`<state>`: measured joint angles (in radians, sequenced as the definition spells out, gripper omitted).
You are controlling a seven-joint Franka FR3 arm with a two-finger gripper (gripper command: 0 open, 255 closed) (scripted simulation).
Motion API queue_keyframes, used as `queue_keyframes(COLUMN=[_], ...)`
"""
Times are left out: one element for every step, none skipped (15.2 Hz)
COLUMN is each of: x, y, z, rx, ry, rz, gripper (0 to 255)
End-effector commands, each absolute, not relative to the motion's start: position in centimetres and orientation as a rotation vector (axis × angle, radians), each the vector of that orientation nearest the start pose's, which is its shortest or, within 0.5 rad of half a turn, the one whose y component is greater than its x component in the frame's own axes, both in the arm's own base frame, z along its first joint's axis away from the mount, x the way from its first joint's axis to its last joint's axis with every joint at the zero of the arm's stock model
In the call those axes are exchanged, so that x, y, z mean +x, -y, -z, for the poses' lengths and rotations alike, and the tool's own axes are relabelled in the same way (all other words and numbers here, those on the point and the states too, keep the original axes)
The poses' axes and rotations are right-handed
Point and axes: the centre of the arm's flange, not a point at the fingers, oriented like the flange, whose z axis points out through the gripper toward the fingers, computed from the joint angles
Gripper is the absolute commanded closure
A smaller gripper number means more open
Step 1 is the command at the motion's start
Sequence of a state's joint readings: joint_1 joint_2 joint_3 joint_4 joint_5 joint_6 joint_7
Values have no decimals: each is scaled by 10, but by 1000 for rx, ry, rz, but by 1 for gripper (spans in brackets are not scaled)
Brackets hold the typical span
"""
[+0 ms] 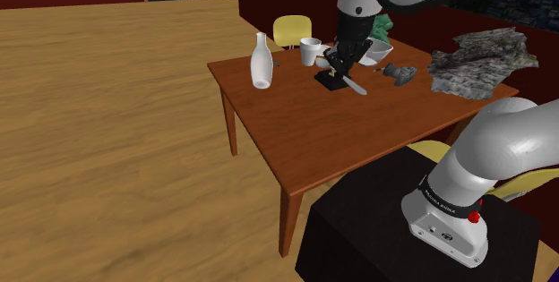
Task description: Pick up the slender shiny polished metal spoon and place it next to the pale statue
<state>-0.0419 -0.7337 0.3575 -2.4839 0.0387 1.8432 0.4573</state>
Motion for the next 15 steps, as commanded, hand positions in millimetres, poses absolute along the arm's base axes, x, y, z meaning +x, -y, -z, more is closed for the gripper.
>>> queue_keyframes(x=[327, 327, 327, 327, 327, 327, 327, 327, 327, 327, 327, 327, 327, 327, 327], y=[-126, -126, -126, -126, -126, -126, -126, -126, -126, -126, -126, -126, -126, -126, -126], z=[-531, -536, -542, -547, -552, -557, -563, -568, -573, -578, -584, -589, -594, -600, -605], rx=[-3280, -3280, -3280, -3280, -3280, -3280, -3280, -3280, -3280, -3280, -3280, -3280, -3280, -3280, -3280], ry=[-380, -380, -380, -380, -380, -380, -380, -380, -380, -380, -380, -380, -380, -380, -380], rz=[206, 206, 206, 206, 206, 206, 206, 206, 206, 206, 206, 206, 206, 206, 206], gripper=[255, 255, 255, 255, 255, 255, 255, 255, 255, 255, 255, 255, 255, 255, 255])
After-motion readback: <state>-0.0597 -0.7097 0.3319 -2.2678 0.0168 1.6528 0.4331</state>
